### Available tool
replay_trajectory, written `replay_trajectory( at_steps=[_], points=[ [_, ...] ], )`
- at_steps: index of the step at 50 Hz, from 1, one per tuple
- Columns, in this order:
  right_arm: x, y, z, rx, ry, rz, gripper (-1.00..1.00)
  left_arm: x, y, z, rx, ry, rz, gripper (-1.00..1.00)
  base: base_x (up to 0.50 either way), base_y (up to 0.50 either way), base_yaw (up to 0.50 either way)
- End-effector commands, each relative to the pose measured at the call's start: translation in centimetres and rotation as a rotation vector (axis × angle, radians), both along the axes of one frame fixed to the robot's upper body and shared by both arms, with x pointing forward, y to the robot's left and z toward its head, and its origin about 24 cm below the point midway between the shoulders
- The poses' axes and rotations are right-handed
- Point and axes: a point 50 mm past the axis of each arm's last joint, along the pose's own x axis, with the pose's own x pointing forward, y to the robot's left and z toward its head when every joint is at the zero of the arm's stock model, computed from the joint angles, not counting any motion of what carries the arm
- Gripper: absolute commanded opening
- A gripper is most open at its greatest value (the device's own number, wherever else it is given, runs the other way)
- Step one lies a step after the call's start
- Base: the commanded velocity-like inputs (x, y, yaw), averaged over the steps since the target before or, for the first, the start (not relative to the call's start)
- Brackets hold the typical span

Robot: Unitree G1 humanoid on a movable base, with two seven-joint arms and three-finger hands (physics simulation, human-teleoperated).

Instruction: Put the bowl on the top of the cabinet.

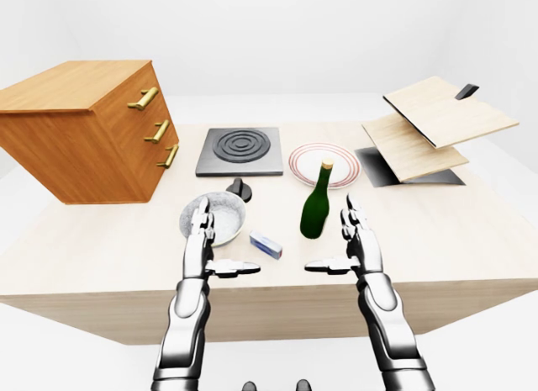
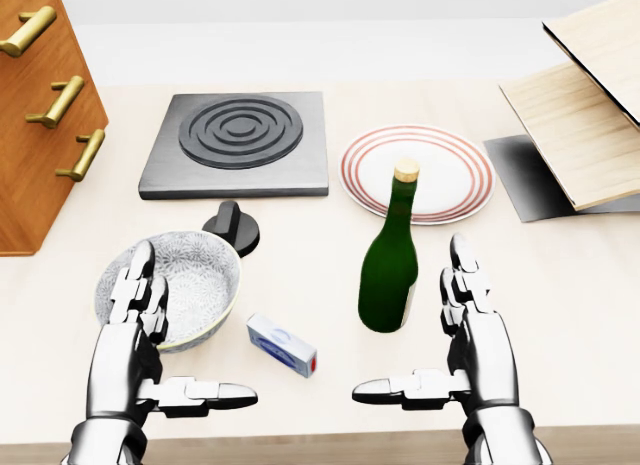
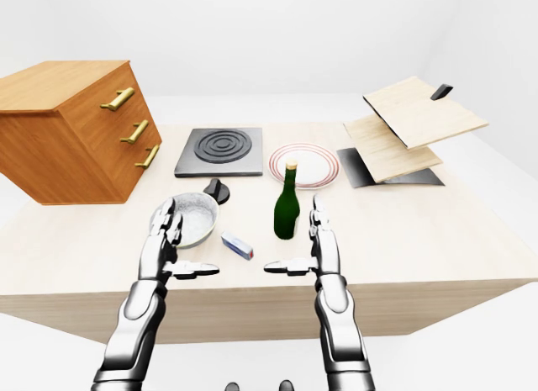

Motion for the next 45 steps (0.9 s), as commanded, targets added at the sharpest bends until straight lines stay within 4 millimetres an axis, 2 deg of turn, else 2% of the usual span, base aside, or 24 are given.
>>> replay_trajectory(
  at_steps=[1, 9, 12, 15, 19, 20, 23, 26, 30, 35, 45],
  points=[
    [-0.1, -0.7, 0.1, -0.001, -0.010, -0.003, 1.00, 0.0, 0.6, 0.1, 0.003, -0.003, 0.001, 1.00, 0.00, 0.00, 0.00],
    [-0.3, -0.7, 0.4, -0.011, -0.030, -0.007, 1.00, 0.0, 0.7, 0.1, 0.006, -0.011, 0.003, 1.00, 0.00, 0.00, 0.00],
    [-0.8, -0.6, 1.9, -0.055, -0.117, -0.018, 1.00, -0.3, 0.7, 0.7, 0.010, -0.057, 0.010, 1.00, 0.00, 0.00, 0.00],
    [-1.8, -0.3, 3.6, -0.089, -0.202, -0.005, 1.00, -1.1, 0.8, 2.1, 0.017, -0.140, 0.020, 1.00, 0.00, 0.00, 0.00],
    [-3.2, 0.2, 5.6, -0.189, -0.289, -0.011, 1.00, -3.1, 0.8, 4.4, 0.039, -0.237, 0.034, 1.00, 0.00, 0.00, 0.00],
    [-3.9, 0.3, 6.6, -0.205, -0.333, -0.015, 1.00, -3.8, 1.0, 5.2, 0.076, -0.271, 0.067, 1.00, 0.00, 0.00, 0.00],
    [-4.5, 0.3, 7.4, -0.229, -0.364, -0.037, 1.00, -5.0, 1.1, 6.6, 0.080, -0.329, 0.088, 1.00, 0.00, 0.00, 0.00],
    [-5.0, 0.1, 8.6, -0.264, -0.417, -0.068, 1.00, -5.4, 1.5, 7.3, 0.076, -0.356, 0.122, 1.00, 0.00, 0.00, 0.00],
    [-6.5, -0.2, 11.7, -0.299, -0.557, -0.118, 1.00, -6.2, 2.3, 9.0, 0.083, -0.433, 0.191, 1.00, 0.00, 0.00, 0.00],
    [-8.0, -0.1, 13.8, -0.345, -0.656, -0.138, 1.00, -6.9, 2.8, 10.3, 0.094, -0.492, 0.256, 1.00, 0.00, 0.00, 0.00],
    [-8.3, -0.1, 14.2, -0.372, -0.672, -0.154, 1.00, -8.0, 3.2, 11.5, 0.119, -0.544, 0.302, 1.00, 0.00, 0.00, 0.00]
  ],
)
